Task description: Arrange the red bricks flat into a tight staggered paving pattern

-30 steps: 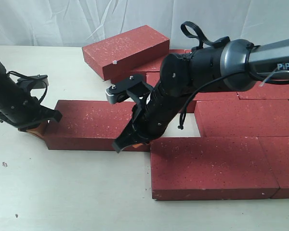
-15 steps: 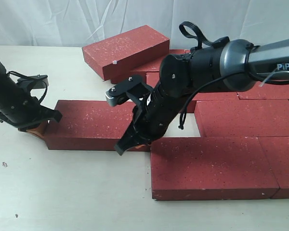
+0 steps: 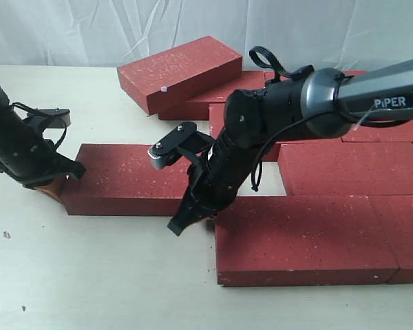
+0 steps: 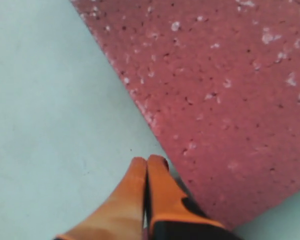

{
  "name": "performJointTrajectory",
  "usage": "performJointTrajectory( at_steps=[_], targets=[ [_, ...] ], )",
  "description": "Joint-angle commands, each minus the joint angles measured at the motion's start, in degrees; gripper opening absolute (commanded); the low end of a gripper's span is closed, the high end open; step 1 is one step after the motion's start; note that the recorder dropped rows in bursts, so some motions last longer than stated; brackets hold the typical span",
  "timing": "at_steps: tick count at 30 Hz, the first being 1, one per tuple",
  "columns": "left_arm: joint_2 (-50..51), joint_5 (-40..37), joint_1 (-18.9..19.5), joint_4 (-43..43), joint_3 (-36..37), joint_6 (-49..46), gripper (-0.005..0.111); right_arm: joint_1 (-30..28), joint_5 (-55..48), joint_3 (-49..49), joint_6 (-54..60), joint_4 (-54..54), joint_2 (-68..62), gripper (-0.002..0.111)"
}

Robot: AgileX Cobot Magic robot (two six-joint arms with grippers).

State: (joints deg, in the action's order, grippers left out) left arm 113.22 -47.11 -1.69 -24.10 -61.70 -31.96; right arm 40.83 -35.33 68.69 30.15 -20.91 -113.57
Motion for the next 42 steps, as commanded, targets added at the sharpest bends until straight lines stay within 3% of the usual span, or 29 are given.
performJointTrajectory(
  at_steps=[1,25,42],
  targets=[
    [1.0,-0.4,0.2,5.7,0.8,-0.1,0.0,0.0,2.5,0.0,0.5,0.5,0.2,-0.001],
    [1.0,0.7,-0.2,0.1,0.8,-0.2,0.0,-0.1,-1.2,0.0,0.5,-4.5,11.3,-0.001],
    [-0.6,2.4,0.5,2.9,0.8,-0.1,0.0,-0.1,-0.9,0.0,0.5,-3.6,1.4,-0.001]
  ],
)
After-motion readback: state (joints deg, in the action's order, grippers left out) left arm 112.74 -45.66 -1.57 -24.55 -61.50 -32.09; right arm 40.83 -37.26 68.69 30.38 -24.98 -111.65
